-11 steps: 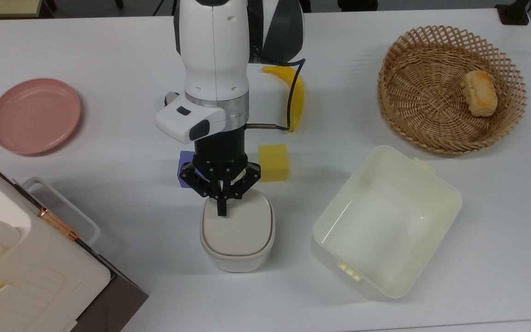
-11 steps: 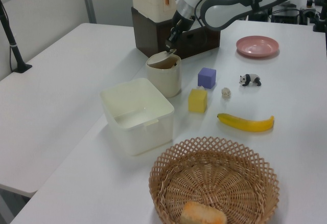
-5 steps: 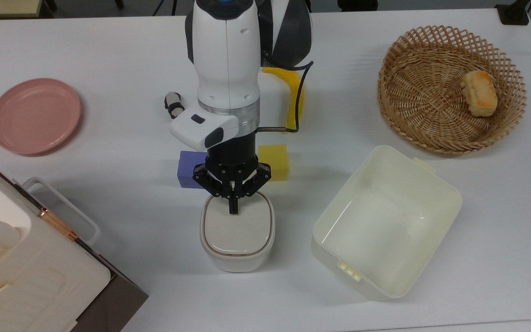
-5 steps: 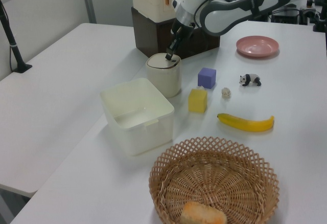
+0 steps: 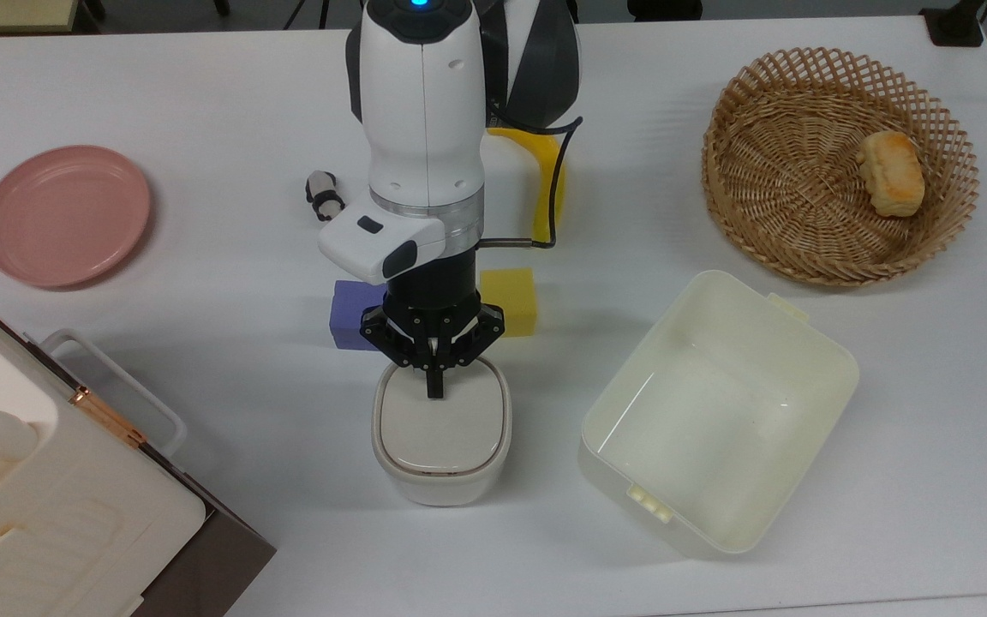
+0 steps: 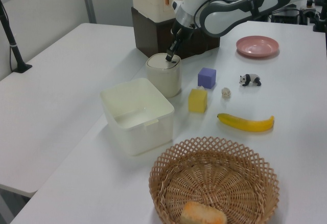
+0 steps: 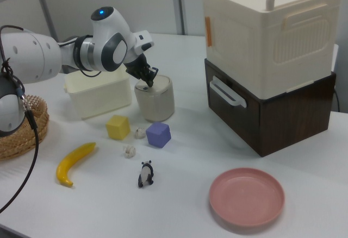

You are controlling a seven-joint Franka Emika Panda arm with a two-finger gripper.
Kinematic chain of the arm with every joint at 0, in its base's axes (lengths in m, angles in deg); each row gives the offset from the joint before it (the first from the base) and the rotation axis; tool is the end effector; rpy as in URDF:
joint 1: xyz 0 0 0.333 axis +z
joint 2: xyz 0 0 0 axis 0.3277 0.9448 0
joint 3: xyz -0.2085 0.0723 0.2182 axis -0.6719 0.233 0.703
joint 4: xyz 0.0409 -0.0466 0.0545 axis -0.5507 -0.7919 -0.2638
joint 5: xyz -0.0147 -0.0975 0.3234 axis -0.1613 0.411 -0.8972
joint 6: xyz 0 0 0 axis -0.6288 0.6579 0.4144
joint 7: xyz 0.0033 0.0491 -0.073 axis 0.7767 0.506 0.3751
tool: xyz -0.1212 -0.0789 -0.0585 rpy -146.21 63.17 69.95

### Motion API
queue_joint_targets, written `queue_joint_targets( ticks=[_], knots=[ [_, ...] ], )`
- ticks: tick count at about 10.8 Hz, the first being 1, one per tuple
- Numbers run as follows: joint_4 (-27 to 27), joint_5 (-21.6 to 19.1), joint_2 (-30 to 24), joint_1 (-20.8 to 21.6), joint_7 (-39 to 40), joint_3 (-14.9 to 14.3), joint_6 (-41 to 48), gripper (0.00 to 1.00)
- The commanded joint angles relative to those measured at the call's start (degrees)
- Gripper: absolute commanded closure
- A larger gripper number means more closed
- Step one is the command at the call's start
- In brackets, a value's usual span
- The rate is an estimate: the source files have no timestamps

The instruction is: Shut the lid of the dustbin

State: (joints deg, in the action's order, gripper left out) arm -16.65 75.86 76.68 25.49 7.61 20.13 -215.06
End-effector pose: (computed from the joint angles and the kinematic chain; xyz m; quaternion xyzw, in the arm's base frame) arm 0.7129 0.0616 0.4056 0.9716 0.0286 0.2347 0.0071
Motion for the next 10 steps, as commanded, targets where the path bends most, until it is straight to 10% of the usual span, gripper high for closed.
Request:
queue_joint_targets(
  ticks=[1, 10],
  knots=[
    [-1.8, -0.4, 0.1, 0.8, 1.5, -0.3, 1.1, 1.0],
    [-1.0, -0.6, -4.6, 0.6, 1.3, -0.4, 6.3, 1.0]
  ],
)
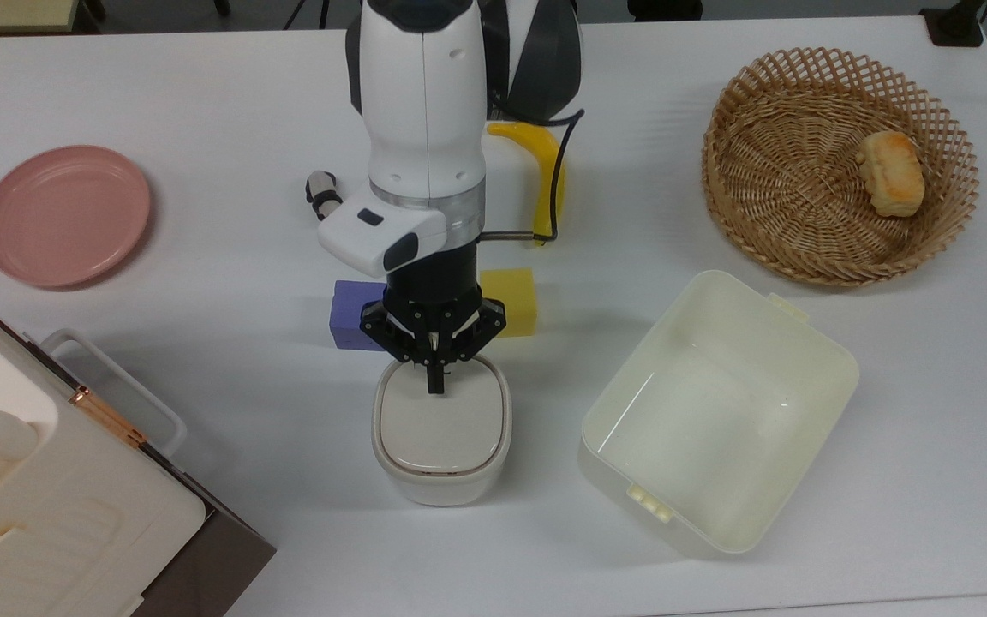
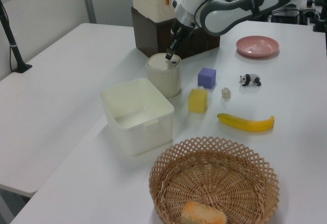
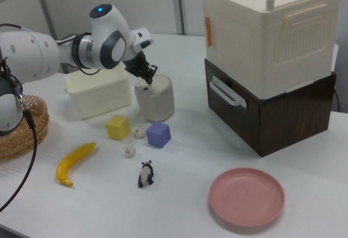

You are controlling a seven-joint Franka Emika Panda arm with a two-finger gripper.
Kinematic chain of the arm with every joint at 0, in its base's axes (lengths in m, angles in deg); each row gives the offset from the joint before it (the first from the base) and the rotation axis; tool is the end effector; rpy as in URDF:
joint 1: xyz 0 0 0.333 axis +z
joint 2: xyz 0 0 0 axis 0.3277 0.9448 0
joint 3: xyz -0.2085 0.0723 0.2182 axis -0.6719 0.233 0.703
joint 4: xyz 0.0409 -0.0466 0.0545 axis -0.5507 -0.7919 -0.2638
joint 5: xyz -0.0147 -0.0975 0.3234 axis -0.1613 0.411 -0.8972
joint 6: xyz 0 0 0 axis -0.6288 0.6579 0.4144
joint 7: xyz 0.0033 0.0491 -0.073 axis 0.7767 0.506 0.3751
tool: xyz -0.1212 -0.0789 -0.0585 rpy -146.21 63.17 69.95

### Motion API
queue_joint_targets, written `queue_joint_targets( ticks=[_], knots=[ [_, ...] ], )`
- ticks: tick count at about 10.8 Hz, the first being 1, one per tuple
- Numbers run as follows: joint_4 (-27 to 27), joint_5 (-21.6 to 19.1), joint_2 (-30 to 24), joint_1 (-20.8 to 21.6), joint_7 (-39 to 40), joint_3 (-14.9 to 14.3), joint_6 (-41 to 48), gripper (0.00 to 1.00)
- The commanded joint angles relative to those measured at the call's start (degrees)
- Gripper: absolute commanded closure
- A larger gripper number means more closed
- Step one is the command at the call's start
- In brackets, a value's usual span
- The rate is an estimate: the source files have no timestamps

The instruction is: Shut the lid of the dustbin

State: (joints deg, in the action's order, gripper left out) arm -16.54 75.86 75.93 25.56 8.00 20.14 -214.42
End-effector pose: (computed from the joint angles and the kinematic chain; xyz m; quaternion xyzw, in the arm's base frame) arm 0.7110 0.0623 0.4142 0.9711 0.0322 0.2365 0.0076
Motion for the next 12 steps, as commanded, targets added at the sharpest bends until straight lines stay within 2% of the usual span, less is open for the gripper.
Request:
queue_joint_targets(
  ticks=[1, 5, 8, 10, 11, 12],
  knots=[
    [-1.2, -0.4, -5.2, 0.7, 0.9, -0.4, 7.8, 1.0],
    [-1.7, -0.2, -11.9, 1.2, 0.3, -0.4, 25.5, 1.0],
    [-1.9, 0.9, -16.5, 1.9, 0.1, -0.4, 38.3, 0.92],
    [-2.6, 1.0, -18.7, 2.3, 0.6, -0.3, 43.4, 0.74],
    [-3.9, 1.1, -20.0, 3.3, 0.5, -0.4, 43.8, 0.53],
    [-5.3, 1.1, -21.1, 3.3, 0.5, -0.4, 43.8, 0.22]
  ],
)
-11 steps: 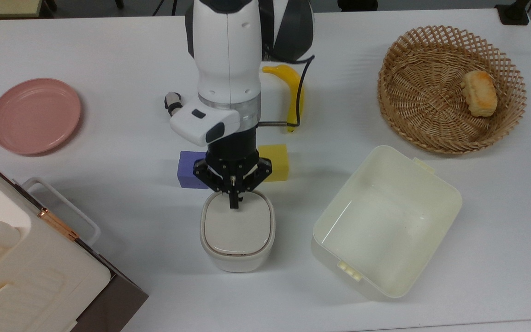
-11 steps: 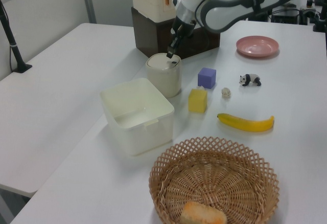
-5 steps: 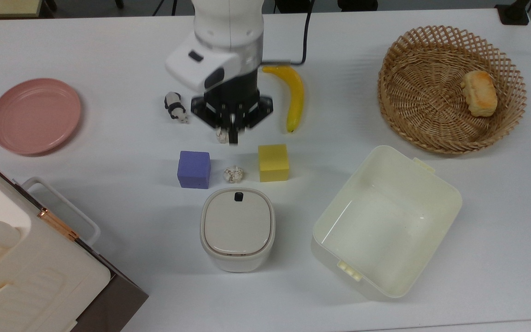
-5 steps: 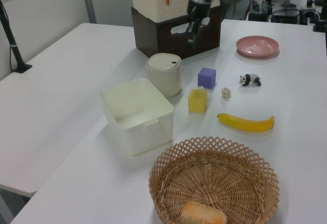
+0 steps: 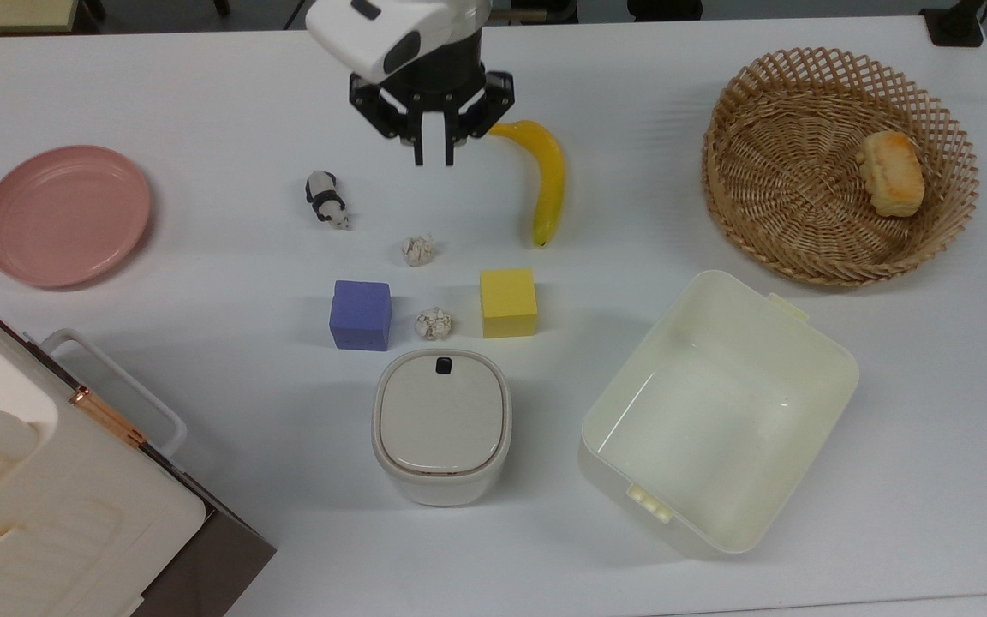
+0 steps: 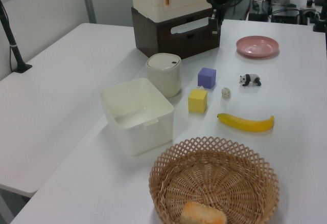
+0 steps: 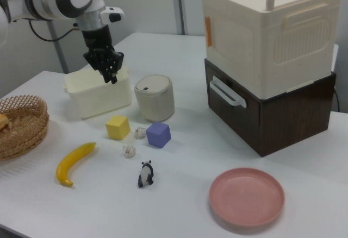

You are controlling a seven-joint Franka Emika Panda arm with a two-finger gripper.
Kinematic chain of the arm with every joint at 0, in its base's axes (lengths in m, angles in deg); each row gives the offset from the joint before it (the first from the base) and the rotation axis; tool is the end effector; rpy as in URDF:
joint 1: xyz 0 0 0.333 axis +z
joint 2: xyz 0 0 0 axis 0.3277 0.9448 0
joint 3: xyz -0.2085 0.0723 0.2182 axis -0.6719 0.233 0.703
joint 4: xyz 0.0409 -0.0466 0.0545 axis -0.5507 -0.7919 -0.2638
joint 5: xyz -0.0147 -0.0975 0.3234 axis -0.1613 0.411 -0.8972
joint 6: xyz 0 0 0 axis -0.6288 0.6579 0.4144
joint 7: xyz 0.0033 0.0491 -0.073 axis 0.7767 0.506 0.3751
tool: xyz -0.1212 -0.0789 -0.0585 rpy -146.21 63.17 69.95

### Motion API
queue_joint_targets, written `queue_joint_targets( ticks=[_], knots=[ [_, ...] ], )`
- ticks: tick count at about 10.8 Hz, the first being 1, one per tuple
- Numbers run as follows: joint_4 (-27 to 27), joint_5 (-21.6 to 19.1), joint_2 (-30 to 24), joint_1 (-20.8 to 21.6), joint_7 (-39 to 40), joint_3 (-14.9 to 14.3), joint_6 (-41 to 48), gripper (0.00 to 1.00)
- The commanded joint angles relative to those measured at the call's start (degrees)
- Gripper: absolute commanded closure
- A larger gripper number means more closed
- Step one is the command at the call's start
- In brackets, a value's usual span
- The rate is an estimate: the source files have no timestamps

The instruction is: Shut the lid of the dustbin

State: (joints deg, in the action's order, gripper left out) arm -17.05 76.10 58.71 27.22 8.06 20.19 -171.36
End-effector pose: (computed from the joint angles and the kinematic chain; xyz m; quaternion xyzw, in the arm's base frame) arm 0.5734 0.0604 0.5140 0.9990 0.0351 0.0099 0.0250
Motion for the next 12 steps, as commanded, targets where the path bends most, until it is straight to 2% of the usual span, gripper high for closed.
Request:
queue_joint_targets(
  ticks=[1, 3, 12],
  knots=[
    [-6.1, 0.9, -4.7, 1.8, 0.4, -0.4, 0.7, 0.13],
    [-7.1, 1.7, -5.5, 1.9, 0.1, -0.4, 0.8, 0.0],
    [-8.7, 1.7, -11.9, 1.0, -0.1, -1.1, 4.0, 0.0]
  ],
)
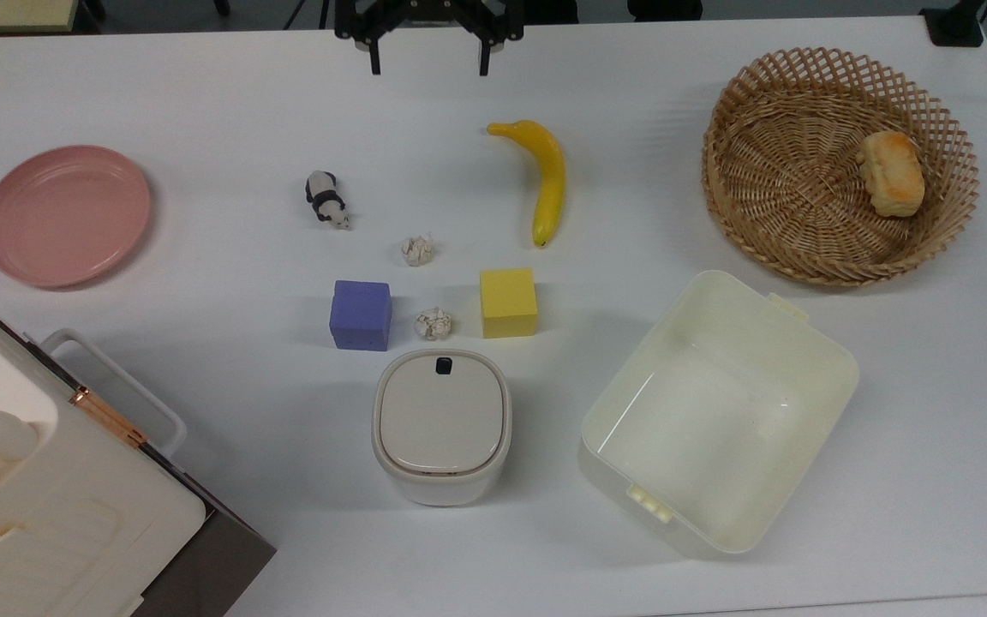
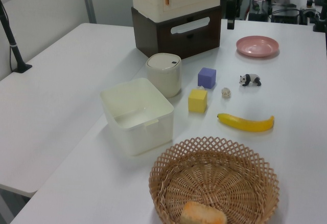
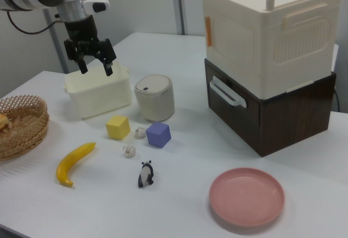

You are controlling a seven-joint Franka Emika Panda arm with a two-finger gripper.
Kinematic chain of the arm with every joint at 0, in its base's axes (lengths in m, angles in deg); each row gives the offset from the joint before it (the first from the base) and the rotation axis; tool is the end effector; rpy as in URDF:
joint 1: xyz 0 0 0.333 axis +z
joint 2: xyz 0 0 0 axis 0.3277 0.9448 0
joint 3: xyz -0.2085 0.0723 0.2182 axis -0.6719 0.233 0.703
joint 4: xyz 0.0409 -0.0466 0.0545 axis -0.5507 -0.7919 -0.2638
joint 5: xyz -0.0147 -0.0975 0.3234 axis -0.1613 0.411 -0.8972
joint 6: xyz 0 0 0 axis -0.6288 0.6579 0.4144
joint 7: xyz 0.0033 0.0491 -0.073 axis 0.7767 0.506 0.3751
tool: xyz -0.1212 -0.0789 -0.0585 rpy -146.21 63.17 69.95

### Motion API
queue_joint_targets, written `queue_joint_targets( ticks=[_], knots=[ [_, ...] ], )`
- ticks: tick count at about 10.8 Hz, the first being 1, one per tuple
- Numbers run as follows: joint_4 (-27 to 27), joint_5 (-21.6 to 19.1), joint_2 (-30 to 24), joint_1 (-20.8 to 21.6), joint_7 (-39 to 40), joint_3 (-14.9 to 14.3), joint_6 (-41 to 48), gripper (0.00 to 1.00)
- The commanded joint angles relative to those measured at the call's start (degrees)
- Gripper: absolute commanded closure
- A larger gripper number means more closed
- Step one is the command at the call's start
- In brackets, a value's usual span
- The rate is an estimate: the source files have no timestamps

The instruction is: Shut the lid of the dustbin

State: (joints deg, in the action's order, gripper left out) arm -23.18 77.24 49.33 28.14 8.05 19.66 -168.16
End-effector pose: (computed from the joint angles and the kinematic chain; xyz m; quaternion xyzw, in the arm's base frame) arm 0.5224 0.0539 0.5541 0.9987 0.0372 0.0111 0.0331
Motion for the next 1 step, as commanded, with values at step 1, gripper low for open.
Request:
queue_joint_targets(
  ticks=[1],
  knots=[
    [-2.5, 0.4, -2.5, 0.0, -0.1, -0.5, 1.1, 0.0]
  ],
)
